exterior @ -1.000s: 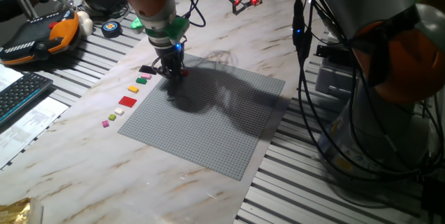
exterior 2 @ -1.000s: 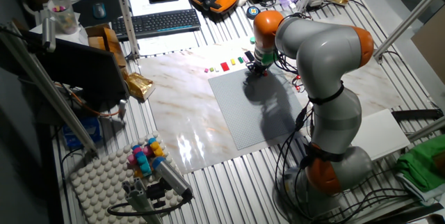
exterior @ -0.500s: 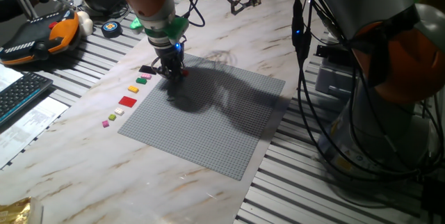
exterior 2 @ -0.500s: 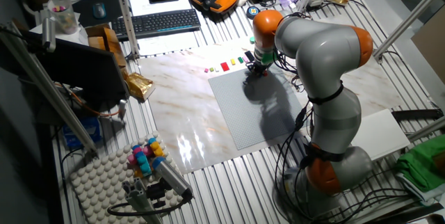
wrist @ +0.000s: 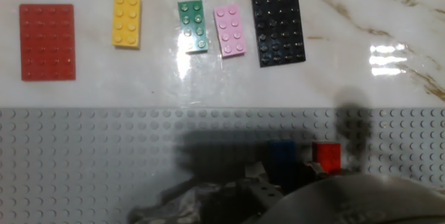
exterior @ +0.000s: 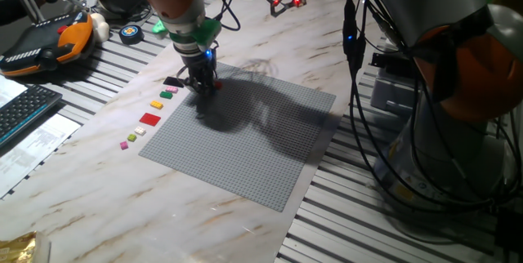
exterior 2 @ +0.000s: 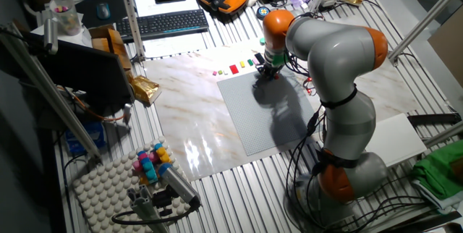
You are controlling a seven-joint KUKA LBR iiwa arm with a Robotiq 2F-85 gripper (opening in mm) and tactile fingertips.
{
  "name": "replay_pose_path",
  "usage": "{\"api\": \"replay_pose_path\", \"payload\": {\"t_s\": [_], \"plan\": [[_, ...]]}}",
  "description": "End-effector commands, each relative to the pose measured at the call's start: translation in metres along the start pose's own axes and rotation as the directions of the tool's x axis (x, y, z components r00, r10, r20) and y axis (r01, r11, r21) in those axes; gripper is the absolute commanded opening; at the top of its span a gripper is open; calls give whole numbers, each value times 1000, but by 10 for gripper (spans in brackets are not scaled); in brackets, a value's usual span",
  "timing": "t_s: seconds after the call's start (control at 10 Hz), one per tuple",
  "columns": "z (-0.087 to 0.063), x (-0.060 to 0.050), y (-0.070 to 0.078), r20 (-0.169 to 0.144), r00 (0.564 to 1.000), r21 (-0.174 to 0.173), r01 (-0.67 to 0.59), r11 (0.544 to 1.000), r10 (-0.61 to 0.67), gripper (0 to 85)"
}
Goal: Stack small Lego blocks one on top of the other
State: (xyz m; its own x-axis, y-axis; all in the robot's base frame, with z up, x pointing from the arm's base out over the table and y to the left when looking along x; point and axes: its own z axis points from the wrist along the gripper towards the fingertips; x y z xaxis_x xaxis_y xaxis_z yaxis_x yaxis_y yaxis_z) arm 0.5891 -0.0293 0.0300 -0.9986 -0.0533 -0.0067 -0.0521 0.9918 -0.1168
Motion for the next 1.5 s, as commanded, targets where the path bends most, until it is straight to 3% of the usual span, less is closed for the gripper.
{"api": "replay_pose_path", "payload": {"t_s": [0.0,0.3,0.4,0.6,0.7,1.4], "plan": [[-2,0,0,-5,1000,1,-1,1000,1,363],[-11,0,0,-20,1000,4,-6,1000,6,347],[-12,1,0,-25,1000,3,-3,1000,3,280],[-11,2,0,-30,999,-10,11,1000,-11,43],[-11,3,1,-32,999,-10,11,1000,-11,7],[4,6,2,-12,1000,-24,9,1000,-10,7]]}}
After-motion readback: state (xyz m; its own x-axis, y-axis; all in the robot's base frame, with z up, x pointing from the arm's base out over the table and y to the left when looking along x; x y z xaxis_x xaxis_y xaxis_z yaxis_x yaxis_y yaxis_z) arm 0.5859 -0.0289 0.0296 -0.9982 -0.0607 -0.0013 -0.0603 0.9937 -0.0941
